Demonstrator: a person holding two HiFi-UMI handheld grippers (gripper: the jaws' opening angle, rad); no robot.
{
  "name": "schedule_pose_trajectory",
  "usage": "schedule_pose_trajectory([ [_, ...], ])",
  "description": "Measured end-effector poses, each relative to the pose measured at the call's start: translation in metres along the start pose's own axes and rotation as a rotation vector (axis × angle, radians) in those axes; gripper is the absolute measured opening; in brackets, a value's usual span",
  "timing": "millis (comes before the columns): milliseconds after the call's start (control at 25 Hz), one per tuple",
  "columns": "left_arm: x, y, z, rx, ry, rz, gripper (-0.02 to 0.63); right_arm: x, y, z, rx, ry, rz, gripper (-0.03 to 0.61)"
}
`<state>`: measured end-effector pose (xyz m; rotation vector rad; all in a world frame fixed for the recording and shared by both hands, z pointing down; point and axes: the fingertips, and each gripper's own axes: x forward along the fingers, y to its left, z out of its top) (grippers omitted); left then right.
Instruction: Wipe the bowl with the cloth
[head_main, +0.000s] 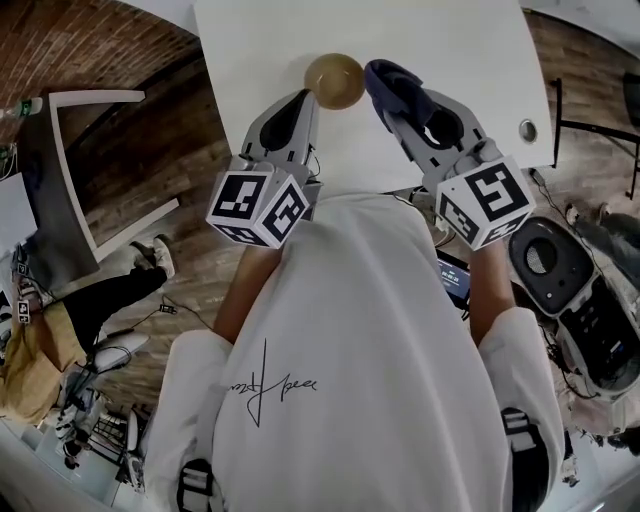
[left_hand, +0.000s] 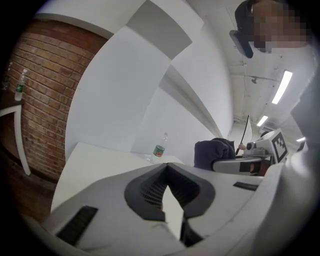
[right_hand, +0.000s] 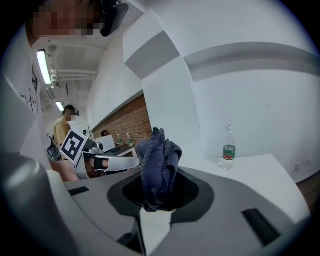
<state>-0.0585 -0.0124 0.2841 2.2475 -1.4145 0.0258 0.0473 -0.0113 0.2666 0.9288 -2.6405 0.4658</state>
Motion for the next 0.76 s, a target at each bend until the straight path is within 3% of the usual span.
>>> schedule_pose_trajectory([
  [240,-0.006,-0.008,-0.001,-0.020,0.006,-0.043,-0.009,-0.003,0.004,-0.002,-0.002,0.009,-0.005,0.100],
  [760,-0.004,0.002,0.017,-0.015,-0.011,-0.036,-0.006,0.012,0.005,0.003,0.003,0.034,0.025,0.100],
])
